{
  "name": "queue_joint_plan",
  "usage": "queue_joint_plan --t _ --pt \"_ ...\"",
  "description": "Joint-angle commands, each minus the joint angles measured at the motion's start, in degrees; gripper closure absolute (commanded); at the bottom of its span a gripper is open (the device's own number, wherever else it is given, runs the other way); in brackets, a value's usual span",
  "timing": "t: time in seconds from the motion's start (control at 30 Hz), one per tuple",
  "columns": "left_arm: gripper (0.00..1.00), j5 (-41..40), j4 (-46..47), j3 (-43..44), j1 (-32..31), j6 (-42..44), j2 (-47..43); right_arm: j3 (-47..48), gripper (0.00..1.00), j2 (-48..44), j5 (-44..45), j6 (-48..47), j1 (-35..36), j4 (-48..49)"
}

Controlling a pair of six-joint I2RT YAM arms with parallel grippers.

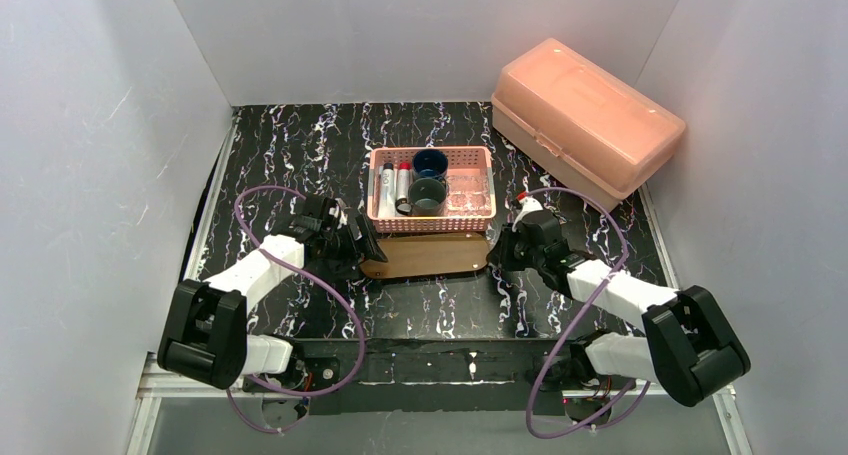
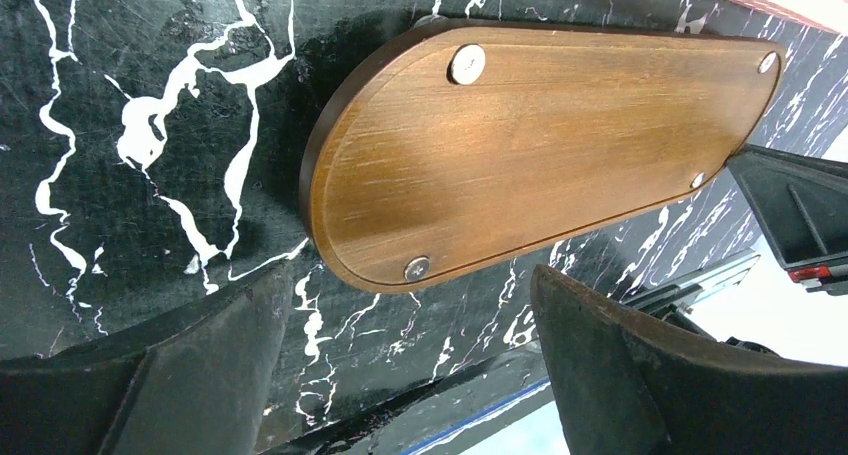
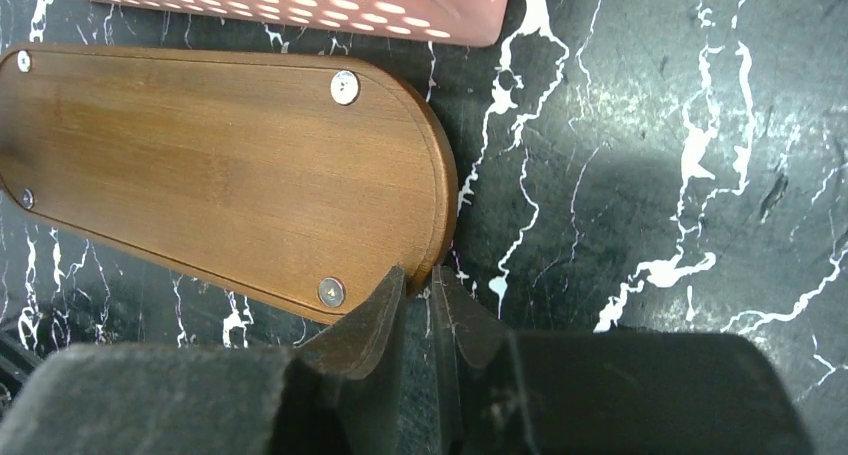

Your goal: Prepare toiletry sets of a toothbrush and toothpaste on the tray

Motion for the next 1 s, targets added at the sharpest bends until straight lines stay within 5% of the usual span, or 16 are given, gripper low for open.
queue_joint_plan --t 0.0,0.97 --pt "0.13 -0.1 -1.7 1.1 -0.2 0.9 -2.7 -1.8 0.77 -2.3 -0.7 0.2 0.1 -7.1" --pt "0.13 -2.9 -7.0 -1.4 -0.3 1.2 -10.5 -4.2 0.78 -12.7 7.1 7.8 12.2 -23.2"
